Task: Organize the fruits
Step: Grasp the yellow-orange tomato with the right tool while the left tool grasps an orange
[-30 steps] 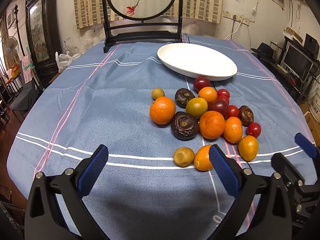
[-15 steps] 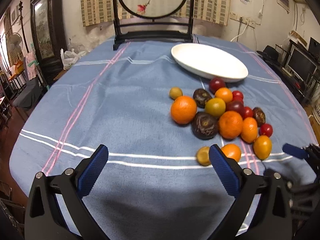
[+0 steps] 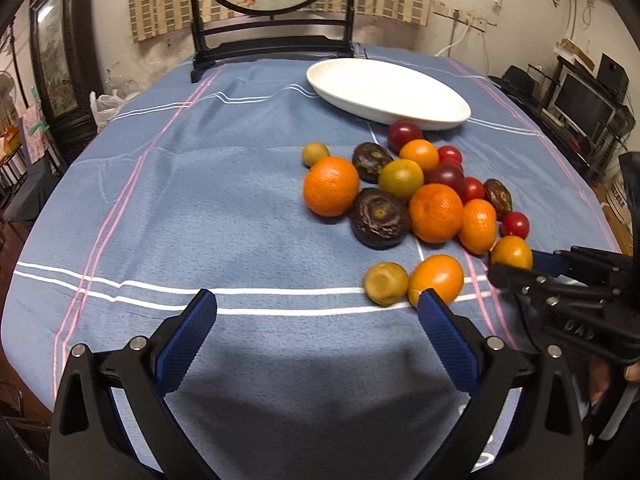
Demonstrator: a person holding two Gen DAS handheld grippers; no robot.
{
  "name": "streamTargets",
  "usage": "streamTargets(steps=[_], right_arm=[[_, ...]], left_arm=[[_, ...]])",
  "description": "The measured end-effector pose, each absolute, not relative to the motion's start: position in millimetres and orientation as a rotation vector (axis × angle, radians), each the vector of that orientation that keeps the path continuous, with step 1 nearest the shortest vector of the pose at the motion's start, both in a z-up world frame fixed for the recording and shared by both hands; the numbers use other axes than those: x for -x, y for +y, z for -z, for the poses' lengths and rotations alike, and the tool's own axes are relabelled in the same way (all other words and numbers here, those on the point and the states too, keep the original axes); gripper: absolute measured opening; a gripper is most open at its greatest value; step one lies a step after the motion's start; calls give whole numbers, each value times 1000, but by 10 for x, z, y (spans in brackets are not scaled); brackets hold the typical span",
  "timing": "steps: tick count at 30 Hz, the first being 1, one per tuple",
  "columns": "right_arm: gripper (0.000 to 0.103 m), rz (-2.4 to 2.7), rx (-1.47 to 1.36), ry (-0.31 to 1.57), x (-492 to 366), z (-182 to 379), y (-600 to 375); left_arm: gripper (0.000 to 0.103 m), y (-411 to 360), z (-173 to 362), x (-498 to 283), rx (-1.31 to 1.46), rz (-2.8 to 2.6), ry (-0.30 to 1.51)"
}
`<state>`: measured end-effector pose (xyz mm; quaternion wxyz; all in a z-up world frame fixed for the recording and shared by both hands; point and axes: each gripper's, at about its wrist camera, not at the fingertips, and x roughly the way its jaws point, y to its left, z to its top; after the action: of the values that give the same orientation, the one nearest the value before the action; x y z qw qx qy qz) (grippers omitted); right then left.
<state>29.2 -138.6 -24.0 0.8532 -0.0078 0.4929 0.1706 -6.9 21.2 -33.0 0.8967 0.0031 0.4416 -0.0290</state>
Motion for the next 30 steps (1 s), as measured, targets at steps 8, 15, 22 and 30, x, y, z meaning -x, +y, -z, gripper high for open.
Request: streamTargets(steps=[8,15,22,30], right_arm=[[37,-407,-61,983,-14,166,-1700],[37,-482,-88,942,96,141,-1772],[37,-528,-126,944,151,144,-1876],[37,-527,-153,964,94,158,-1900]], left_arm=[[98,-125,337,161,-130,152,898],[90,-527,318,134,-301,290,810],[43,-656,520,-47,-356,376,843],[34,-694,496,-87,-368,407,858]])
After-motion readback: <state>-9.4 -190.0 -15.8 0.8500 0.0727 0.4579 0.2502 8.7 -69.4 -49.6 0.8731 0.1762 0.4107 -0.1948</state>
